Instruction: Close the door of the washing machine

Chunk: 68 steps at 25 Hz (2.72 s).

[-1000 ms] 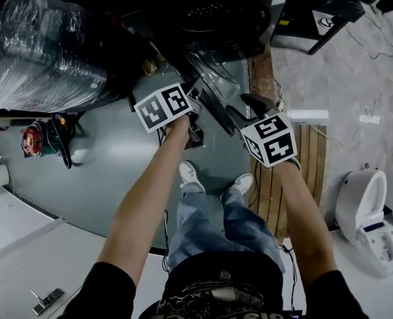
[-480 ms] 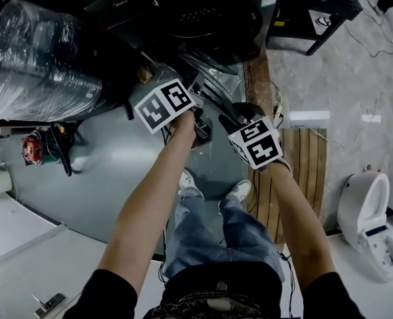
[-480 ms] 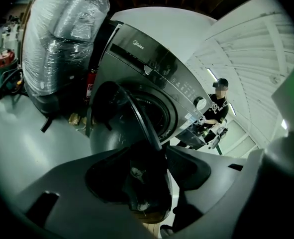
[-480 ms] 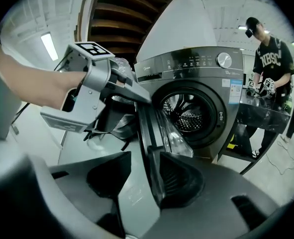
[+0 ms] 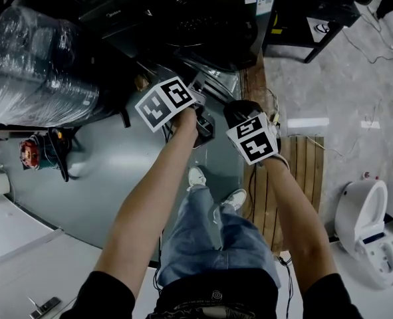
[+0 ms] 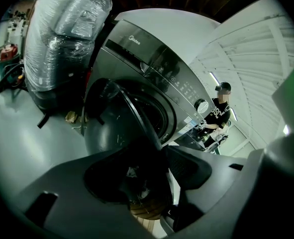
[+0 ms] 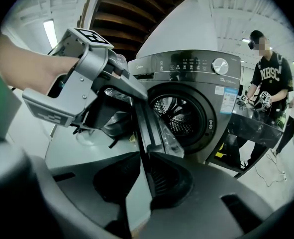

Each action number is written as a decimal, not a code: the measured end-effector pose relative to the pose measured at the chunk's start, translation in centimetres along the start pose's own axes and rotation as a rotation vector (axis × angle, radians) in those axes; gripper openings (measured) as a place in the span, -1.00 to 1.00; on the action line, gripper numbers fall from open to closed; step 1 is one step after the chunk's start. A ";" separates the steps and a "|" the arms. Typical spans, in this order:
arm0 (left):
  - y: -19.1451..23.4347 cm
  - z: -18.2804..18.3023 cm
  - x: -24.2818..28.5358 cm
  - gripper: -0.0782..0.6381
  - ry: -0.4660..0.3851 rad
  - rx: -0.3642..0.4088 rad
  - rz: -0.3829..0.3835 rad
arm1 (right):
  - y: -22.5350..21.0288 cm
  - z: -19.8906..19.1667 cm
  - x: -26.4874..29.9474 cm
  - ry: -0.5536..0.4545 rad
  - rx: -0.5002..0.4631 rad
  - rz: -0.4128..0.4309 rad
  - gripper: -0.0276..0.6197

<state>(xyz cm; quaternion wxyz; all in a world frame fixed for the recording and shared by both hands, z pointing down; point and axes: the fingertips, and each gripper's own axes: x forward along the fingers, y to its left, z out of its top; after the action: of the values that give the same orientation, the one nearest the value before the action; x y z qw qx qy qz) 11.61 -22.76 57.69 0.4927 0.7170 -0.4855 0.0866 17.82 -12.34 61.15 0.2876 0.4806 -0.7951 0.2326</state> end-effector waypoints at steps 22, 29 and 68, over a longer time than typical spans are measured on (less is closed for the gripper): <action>-4.5 2.9 5.9 -0.01 -0.046 -0.094 0.011 | -12.3 4.0 3.0 0.013 -0.048 -0.041 -0.63; -5.8 4.2 7.9 -0.01 -0.039 -0.092 -0.018 | -15.7 6.1 4.3 0.002 -0.076 -0.044 -0.61; -7.2 9.4 15.5 0.07 -0.003 -0.362 -0.029 | -24.2 13.0 10.1 0.013 -0.169 -0.078 -0.55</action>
<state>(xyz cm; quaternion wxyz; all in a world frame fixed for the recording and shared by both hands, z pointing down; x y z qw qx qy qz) 21.83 -39.32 57.84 0.6142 0.6236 -0.4835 -0.0102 32.73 -37.50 60.90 0.3411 0.4837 -0.7908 0.1563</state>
